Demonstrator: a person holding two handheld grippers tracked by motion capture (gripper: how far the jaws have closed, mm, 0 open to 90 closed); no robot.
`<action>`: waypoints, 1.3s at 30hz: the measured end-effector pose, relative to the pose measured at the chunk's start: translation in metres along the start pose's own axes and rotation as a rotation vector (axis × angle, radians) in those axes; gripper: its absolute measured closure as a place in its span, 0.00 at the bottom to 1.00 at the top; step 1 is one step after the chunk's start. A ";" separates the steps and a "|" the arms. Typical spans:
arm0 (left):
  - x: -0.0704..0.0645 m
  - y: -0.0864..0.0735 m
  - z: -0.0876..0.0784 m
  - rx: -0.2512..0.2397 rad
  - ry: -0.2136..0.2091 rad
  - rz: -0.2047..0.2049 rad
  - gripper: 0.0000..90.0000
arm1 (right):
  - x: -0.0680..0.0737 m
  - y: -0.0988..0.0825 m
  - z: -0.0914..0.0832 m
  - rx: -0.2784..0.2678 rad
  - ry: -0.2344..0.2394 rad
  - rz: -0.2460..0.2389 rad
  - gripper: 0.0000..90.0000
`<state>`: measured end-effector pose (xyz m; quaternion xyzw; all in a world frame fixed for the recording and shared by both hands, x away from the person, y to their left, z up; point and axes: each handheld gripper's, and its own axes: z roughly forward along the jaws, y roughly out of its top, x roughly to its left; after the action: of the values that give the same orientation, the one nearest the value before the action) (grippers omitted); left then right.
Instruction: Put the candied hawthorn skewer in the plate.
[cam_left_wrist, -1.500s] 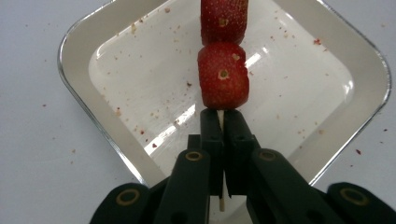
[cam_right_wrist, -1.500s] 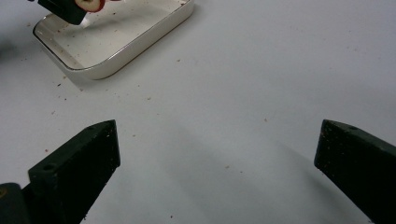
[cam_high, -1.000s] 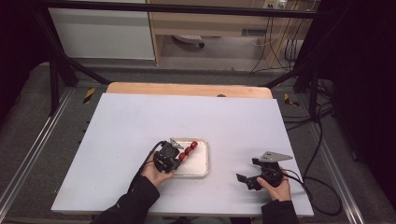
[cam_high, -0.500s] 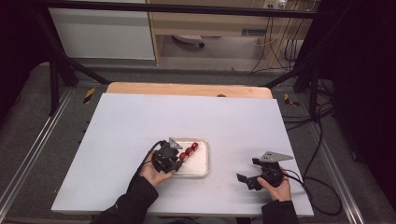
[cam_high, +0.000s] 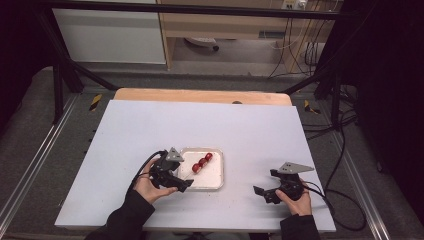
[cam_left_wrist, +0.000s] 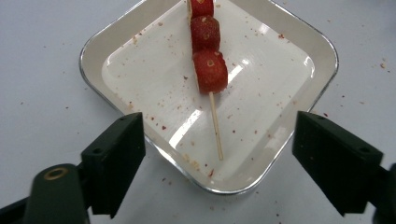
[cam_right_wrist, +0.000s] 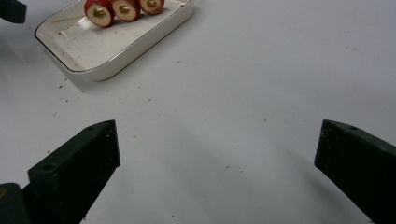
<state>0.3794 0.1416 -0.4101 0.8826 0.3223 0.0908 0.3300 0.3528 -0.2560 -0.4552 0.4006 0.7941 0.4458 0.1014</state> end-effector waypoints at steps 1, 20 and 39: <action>0.001 -0.001 -0.002 -0.003 0.004 0.004 0.14 | 0.000 0.000 0.000 0.000 0.001 0.000 0.01; 0.037 -0.073 -0.043 -0.123 0.077 -0.084 0.06 | 0.000 -0.001 0.001 0.010 -0.002 0.002 0.01; 0.058 -0.124 -0.052 -0.157 0.118 -0.121 0.06 | 0.001 -0.002 0.002 0.029 -0.007 -0.011 0.01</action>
<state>0.3419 0.2765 -0.4524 0.8259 0.3859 0.1476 0.3836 0.3523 -0.2550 -0.4574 0.3994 0.8022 0.4322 0.1008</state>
